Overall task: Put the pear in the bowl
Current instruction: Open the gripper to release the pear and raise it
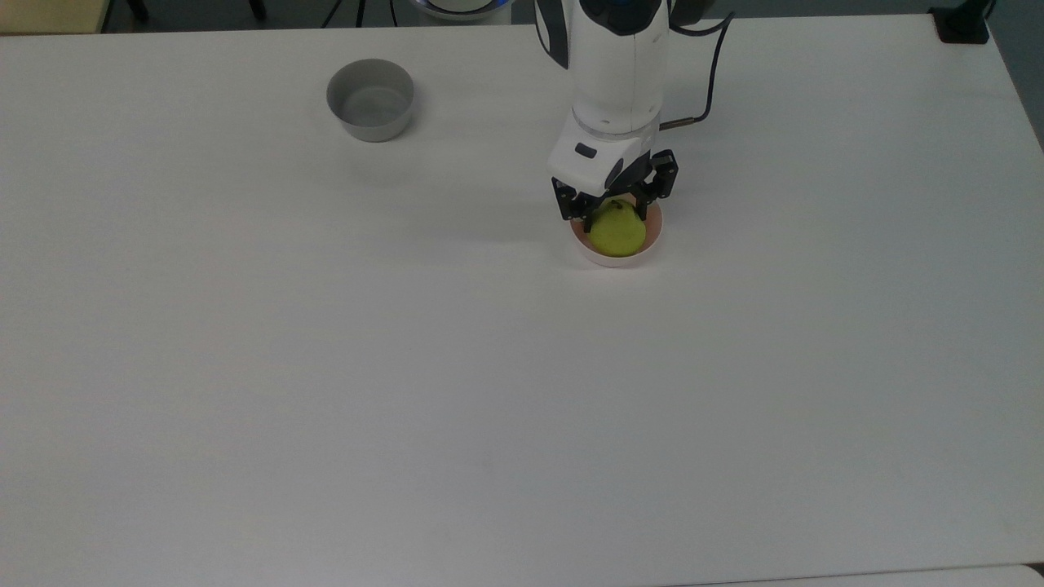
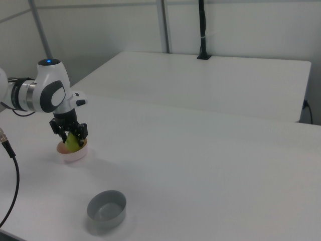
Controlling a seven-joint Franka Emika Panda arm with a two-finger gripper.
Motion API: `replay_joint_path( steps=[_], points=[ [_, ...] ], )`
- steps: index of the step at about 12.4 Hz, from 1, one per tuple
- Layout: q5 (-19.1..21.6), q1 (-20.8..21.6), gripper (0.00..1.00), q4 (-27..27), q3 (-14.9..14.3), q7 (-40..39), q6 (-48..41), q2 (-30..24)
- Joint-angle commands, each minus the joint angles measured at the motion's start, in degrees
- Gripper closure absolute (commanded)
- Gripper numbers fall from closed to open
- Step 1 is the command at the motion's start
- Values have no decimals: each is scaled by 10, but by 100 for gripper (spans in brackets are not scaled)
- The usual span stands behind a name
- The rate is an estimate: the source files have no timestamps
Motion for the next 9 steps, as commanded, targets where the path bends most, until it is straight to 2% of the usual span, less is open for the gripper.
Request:
replay_joint_path(
  steps=[1,3,4,9],
  points=[
    [-13,11,64,1,-2,27,7,-3],
    [-19,11,28,1,-2,29,3,2],
    [-19,10,0,1,-2,31,1,1],
    [-20,3,0,22,-2,104,-42,-15]
  ],
)
